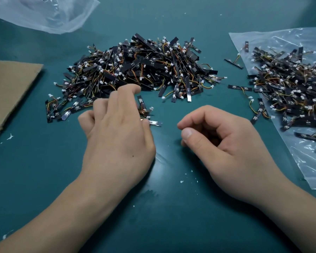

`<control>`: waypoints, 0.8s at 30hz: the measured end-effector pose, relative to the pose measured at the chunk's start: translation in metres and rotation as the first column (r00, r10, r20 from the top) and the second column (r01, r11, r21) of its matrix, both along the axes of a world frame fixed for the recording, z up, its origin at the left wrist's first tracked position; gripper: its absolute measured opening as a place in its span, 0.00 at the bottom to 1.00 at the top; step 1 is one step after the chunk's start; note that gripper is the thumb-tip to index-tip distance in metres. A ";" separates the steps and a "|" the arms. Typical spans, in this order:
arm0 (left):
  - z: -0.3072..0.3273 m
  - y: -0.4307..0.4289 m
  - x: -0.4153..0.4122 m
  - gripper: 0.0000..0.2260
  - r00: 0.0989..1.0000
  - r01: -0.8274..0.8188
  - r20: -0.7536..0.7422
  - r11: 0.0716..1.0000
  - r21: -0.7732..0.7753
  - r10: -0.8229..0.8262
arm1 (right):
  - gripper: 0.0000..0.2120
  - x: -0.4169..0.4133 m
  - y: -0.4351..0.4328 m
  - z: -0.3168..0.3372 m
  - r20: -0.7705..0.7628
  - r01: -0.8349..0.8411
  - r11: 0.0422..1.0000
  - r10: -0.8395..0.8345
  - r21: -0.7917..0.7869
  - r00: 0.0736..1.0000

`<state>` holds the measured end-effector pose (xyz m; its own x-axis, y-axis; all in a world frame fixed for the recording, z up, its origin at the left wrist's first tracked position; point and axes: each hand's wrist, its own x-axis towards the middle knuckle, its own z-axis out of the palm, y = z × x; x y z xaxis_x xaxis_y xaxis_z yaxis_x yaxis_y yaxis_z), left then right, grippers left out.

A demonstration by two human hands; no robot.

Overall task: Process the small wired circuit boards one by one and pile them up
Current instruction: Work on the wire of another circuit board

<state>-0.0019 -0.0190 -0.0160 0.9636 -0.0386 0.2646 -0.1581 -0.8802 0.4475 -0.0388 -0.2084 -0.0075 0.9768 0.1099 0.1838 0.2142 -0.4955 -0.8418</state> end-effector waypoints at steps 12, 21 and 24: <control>0.005 -0.001 0.005 0.15 0.994 0.094 -0.055 0.992 -0.079 -0.098 | 0.02 0.000 0.000 0.000 -0.001 -0.011 1.000 0.011 -0.013 1.000; 0.002 -0.001 0.006 0.04 0.995 0.090 -0.039 0.996 -0.019 -0.091 | 0.02 -0.001 -0.001 0.000 -0.001 -0.010 1.000 0.010 -0.015 1.000; 0.002 -0.001 0.005 0.04 0.994 0.106 -0.022 0.994 -0.005 -0.107 | 0.02 0.000 -0.001 0.000 0.008 -0.007 0.999 0.008 -0.033 1.000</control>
